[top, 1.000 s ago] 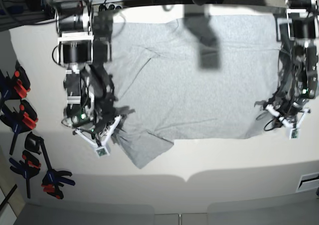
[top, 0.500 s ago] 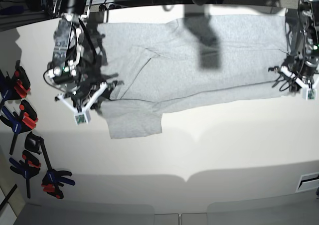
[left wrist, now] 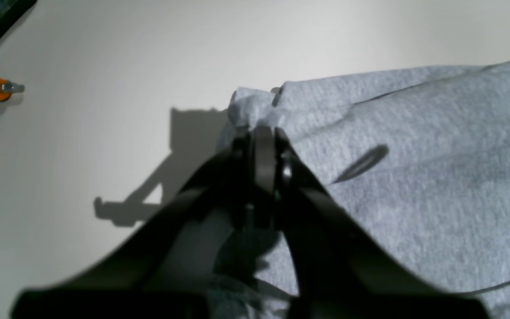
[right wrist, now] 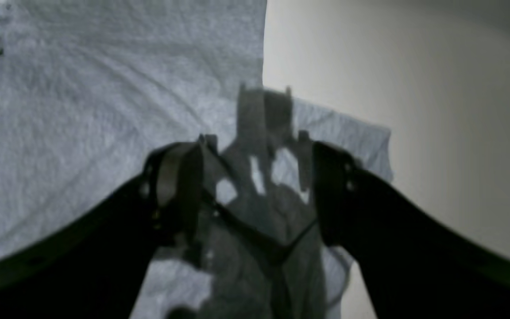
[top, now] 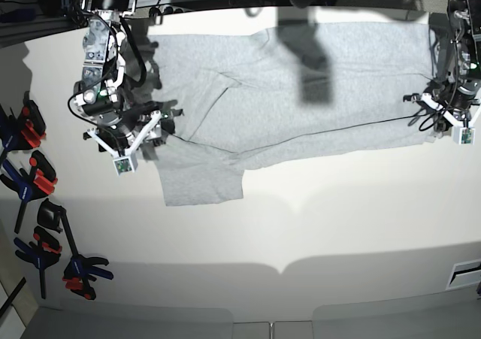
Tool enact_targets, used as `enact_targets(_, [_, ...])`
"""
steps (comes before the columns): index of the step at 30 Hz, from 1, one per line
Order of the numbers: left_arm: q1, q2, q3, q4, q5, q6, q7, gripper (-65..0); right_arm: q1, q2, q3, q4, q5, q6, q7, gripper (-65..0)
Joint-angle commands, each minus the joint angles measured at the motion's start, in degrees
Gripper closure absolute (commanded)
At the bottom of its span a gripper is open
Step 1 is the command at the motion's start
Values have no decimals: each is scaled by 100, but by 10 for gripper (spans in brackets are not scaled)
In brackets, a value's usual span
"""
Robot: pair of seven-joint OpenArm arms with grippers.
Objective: Fold the T-shirt properly
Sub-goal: 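Fold the hem side of the shirt over toward the collar with both grippers, then lay the folded edge down near the collar and open both grippers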
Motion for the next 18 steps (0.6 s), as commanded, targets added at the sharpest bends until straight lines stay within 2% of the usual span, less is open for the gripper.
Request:
enact_targets(1, [-50, -111, -63, 105, -13, 4, -160, 0, 173, 48, 24, 122, 13, -22, 273, -366])
enact_targets(2, [-50, -111, -63, 105, -13, 7, -160, 0, 240, 46, 24, 122, 20, -199, 442, -366])
enact_targets(4, [-50, -111, -63, 105, -13, 7, -157, 0, 448, 9, 24, 114, 61, -761, 824, -366])
enact_targets(6, [-50, -111, -63, 105, -15, 4, -160, 0, 767, -79, 24, 15, 66, -986, 1086, -364])
enact_targets(9, [-50, -111, -63, 105, -17, 7, -160, 0, 1427, -210, 24, -616, 26, -907, 946, -364])
enact_targets(14, [-50, -114, -63, 105, -15, 4, -157, 0, 2549, -289, 24, -2472, 11, -765, 901, -364])
enact_targets(18, [-50, -114, -63, 105, -17, 4, -160, 0, 3294, -286, 24, -3991, -402, -754, 872, -364])
